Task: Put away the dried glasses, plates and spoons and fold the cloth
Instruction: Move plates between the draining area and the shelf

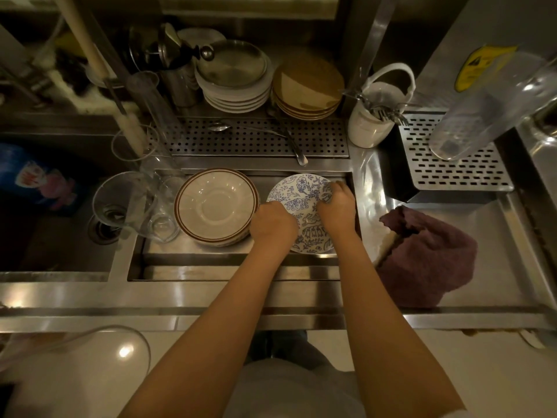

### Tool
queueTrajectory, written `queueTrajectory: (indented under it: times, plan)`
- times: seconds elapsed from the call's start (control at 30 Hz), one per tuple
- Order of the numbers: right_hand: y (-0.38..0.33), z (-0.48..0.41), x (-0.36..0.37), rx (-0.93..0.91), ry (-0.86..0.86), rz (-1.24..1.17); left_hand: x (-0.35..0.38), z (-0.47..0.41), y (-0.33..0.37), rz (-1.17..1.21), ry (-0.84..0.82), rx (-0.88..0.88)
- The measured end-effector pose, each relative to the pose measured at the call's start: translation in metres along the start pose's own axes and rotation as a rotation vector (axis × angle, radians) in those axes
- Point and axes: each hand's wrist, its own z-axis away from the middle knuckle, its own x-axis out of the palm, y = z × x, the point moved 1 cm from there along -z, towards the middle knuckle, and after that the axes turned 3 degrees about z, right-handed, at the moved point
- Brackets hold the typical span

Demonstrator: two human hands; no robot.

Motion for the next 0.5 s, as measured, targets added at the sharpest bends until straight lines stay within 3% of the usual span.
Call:
queueTrajectory:
  times: [0.27, 0.5]
  plan:
    - [-0.043, 0.000, 0.012, -0.025, 0.040, -0.053, -0.041, -0.006, -0.012, 0.080, 0.279, 0.065]
    - [-0.090, -0.007, 0.035, -0.084, -0.139, -0.093, -0.067, -0.014, -0.054, -0.016, 0.343, -0.128]
